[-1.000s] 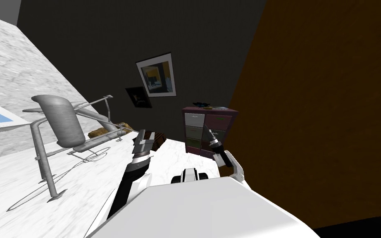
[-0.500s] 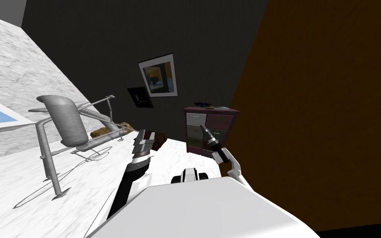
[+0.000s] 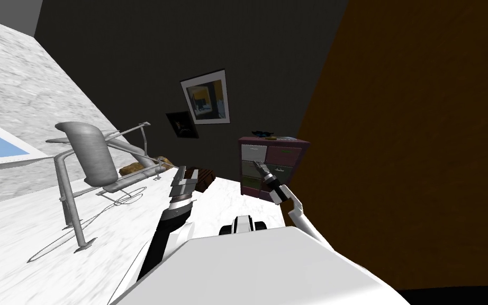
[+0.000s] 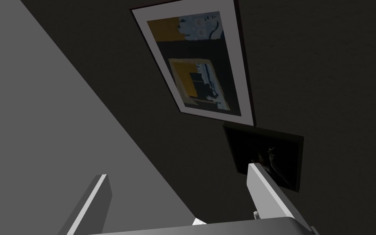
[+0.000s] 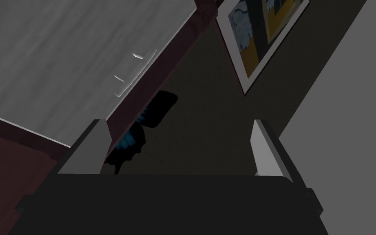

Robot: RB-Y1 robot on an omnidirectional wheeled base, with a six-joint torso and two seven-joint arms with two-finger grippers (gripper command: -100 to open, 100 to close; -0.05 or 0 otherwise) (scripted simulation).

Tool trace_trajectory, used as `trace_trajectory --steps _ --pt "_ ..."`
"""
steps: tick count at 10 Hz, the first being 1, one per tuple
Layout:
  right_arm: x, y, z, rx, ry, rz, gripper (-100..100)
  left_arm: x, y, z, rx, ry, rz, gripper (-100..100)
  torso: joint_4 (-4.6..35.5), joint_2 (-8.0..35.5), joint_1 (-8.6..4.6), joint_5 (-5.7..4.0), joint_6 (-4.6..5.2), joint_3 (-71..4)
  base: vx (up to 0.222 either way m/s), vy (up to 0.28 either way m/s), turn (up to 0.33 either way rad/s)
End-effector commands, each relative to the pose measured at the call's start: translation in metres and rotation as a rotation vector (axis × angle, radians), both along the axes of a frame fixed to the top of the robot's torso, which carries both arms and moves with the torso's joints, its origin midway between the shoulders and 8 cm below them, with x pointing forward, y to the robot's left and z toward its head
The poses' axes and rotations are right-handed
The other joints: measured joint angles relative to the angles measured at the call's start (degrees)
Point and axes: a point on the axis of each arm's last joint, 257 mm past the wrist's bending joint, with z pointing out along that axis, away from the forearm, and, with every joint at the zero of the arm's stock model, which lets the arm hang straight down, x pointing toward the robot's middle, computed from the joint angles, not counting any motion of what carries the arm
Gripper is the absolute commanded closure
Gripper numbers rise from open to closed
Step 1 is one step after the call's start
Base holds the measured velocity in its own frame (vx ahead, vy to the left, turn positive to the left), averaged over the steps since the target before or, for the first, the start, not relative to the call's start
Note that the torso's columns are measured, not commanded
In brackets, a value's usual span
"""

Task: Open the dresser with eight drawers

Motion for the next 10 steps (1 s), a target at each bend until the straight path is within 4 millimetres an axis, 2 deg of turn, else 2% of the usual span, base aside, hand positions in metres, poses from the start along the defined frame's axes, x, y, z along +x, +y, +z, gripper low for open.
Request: trace_trajectory --steps 1,2,3,4,5,7,8,9,10 --pt "0.013 0.002 -0.007 -0.101 -0.001 -0.036 -100 0.0 0.0 0.0 0.0 0.0 0.0 0 0.0 0.0 0.03 0.0 -0.02 0.0 -0.003 0.047 0.006" --pt "0.025 0.001 -0.013 -0.184 0.0 -0.066 -100 0.0 0.0 0.0 0.0 0.0 0.0 0 0.0 0.0 0.02 0.0 0.0 0.0 -0.02 0.056 0.01" --pt "0.025 0.001 -0.013 -0.188 -0.001 -0.067 -100 0.0 0.0 0.0 0.0 0.0 0.0 0 0.0 0.0 0.07 0.02 -0.02 0.0 -0.018 0.049 0.006" --pt "0.037 -0.001 -0.02 -0.27 0.001 -0.099 -100 0.0 0.0 0.0 0.0 0.0 0.0 0 0.0 0.1 0.05 0.01 0.0 0.0 -0.013 0.06 0.008" --pt "0.037 -0.001 -0.02 -0.276 -0.002 -0.101 -100 0.0 0.0 0.0 0.0 0.0 0.0 0 0.0 0.0 0.09 0.02 -0.02 0.0 -0.009 0.05 0.006" --pt "0.062 -0.008 -0.03 -0.435 0.001 -0.163 -100 0.0 0.0 0.0 0.0 0.0 0.0 0 0.0 0.0 0.08 0.02 -0.02 0.0 -0.022 0.073 0.014" --pt "0.062 -0.009 -0.031 -0.455 -0.004 -0.172 -100 0.0 0.0 0.0 0.0 0.0 0.0 0 0.0 0.0 0.14 0.04 -0.01 0.0 -0.011 0.064 0.002" --pt "0.075 -0.015 -0.036 -0.537 -0.001 -0.207 -100 0.0 0.0 0.0 0.0 0.0 0.0 0 0.0 0.0 0.04 0.02 0.0 0.0 -0.009 0.062 0.009" --pt "0.075 -0.015 -0.036 -0.546 -0.005 -0.21 -100 0.0 0.0 0.0 0.0 0.0 0.0 0 0.0 0.0 0.03 0.0 -0.01 0.0 -0.01 0.049 0.006"
